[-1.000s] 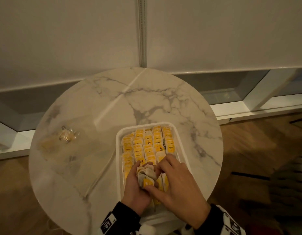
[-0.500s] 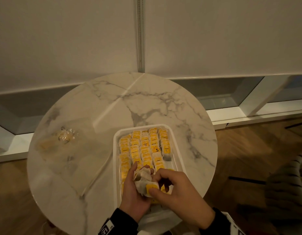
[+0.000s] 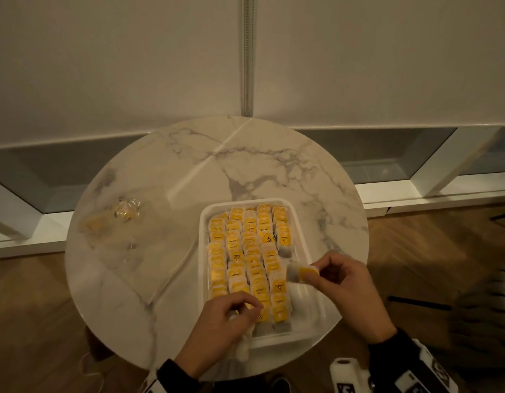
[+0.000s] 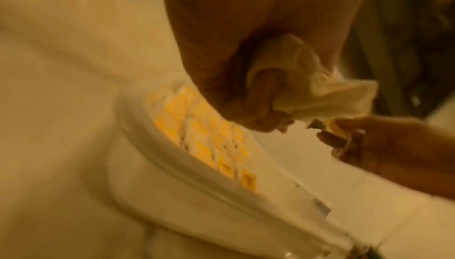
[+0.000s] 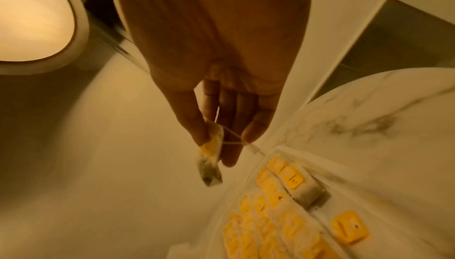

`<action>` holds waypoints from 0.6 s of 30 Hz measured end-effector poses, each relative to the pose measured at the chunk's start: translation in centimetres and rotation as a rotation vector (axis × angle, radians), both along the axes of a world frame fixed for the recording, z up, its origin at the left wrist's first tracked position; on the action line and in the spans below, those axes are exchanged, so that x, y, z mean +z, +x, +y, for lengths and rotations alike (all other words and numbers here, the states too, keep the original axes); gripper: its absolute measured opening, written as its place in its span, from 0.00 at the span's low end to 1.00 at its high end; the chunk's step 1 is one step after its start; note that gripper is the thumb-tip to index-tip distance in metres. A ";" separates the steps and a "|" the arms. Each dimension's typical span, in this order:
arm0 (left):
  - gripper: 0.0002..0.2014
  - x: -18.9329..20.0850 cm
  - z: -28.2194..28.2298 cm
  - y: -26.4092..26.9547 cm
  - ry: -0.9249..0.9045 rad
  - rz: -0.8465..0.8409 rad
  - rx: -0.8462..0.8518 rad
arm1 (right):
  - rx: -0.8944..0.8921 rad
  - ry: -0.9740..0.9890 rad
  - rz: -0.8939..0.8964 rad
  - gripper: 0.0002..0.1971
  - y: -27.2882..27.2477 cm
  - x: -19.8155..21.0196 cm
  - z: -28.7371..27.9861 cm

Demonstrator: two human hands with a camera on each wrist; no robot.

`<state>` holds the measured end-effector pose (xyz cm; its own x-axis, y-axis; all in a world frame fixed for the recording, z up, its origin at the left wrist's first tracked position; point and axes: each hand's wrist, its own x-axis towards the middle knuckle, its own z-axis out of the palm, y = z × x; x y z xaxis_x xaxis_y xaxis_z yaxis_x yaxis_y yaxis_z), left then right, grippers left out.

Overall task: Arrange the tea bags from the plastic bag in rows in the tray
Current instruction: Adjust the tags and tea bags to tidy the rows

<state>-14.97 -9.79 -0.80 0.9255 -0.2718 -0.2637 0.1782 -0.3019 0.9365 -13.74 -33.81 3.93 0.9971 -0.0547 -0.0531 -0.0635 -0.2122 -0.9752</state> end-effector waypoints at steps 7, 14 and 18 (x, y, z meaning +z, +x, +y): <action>0.07 -1.4 1.2 -2.0 0.290 -0.048 -0.203 | 0.107 -0.407 -0.013 0.06 1.5 -1.5 -2.3; 0.12 -1.5 2.0 -2.5 0.356 -0.076 -0.201 | 0.397 -0.798 0.015 0.02 6.1 -3.0 -1.4; 0.20 -1.3 2.4 -3.0 0.364 -0.034 -0.193 | 0.584 -1.050 0.072 0.02 8.1 -3.5 0.8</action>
<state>-17.99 -7.35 -2.14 0.8768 -0.3354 -0.3447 0.0566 -0.6396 0.7666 -5.65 -32.99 0.46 0.8823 0.3544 -0.3098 0.2596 -0.9153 -0.3079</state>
